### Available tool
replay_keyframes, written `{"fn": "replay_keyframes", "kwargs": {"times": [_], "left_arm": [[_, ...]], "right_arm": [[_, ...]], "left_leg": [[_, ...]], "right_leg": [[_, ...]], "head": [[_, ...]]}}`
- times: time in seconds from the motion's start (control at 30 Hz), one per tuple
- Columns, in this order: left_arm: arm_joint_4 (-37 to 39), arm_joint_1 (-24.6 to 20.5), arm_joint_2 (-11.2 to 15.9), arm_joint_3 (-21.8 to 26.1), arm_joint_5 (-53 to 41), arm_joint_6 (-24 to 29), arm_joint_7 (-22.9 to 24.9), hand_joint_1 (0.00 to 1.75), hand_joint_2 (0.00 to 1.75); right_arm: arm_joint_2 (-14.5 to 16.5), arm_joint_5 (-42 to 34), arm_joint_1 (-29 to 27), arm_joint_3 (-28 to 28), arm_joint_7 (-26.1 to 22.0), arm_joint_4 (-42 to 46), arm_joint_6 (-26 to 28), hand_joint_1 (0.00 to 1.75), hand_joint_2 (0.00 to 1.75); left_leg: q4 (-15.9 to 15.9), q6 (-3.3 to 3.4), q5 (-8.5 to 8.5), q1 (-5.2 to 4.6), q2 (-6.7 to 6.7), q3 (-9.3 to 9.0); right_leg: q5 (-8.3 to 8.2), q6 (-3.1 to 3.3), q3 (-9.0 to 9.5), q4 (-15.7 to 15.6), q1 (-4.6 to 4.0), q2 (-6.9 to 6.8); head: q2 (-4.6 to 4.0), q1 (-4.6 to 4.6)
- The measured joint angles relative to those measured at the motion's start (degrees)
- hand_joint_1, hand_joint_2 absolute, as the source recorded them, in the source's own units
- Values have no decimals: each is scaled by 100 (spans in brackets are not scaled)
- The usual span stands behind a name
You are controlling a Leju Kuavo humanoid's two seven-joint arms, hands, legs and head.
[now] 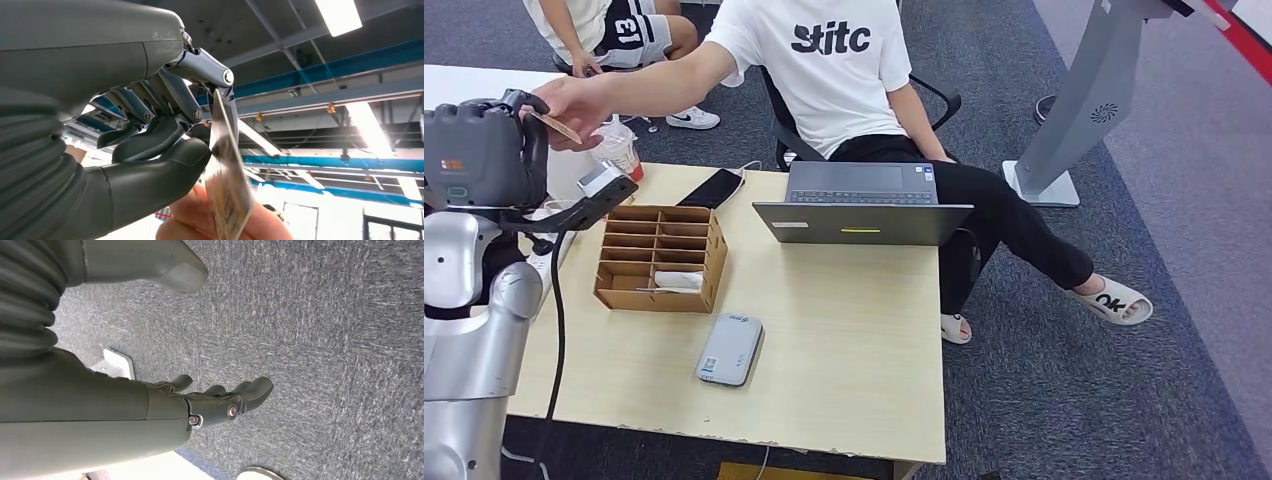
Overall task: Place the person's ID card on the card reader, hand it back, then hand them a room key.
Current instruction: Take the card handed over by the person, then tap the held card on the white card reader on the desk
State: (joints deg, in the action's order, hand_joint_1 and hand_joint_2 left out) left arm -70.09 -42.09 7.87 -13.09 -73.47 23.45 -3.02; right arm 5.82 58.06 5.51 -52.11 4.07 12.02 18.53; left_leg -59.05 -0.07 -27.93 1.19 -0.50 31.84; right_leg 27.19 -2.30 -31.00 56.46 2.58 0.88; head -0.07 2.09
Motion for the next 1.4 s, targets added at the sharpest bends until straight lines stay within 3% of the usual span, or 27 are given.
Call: {"fn": "replay_keyframes", "kwargs": {"times": [1.4], "left_arm": [[-219,724,-478,-1007,79,-238,-50,175,175]], "right_arm": [[66,93,-24,0,56,0,-19,0,175]], "left_leg": [[0,-1,16,0,-5,10]], "right_leg": [[-12,-4,-6,-1,0,-5]], "head": [[0,1]]}}
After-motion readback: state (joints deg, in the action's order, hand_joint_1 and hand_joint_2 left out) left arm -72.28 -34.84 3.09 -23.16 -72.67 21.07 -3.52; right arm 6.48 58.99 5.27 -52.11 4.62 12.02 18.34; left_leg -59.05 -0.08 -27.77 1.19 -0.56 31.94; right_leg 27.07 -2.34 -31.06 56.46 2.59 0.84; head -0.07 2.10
